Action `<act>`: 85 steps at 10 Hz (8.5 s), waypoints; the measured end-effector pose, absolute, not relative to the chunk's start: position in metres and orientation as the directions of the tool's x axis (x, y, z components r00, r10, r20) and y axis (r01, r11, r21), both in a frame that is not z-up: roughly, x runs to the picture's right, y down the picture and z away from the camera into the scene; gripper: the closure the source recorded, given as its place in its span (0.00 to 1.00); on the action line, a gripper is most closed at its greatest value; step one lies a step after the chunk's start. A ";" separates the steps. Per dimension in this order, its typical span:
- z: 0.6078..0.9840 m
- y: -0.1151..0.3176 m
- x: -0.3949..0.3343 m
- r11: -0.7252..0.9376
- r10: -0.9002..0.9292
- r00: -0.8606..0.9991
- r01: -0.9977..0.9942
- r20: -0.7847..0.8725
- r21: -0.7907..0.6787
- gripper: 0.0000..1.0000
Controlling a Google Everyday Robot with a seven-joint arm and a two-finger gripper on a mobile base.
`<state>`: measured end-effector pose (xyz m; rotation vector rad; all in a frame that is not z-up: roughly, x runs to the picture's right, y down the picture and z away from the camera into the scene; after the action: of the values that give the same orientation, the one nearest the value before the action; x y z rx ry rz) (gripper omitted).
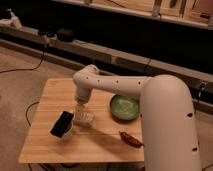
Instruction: Stand the bottle upright
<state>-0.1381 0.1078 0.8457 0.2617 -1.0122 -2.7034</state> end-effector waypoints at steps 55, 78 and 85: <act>0.846 0.098 -0.155 -0.753 -0.325 -0.944 0.223 -0.055 0.619 0.78; 0.707 0.014 -0.085 -0.980 -0.170 -0.591 0.015 -0.789 0.200 1.00; 0.696 0.011 -0.104 -0.967 -0.252 -0.492 0.099 -0.833 0.234 1.00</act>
<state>-0.1039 0.0105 0.6957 1.4569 -0.2290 -2.5396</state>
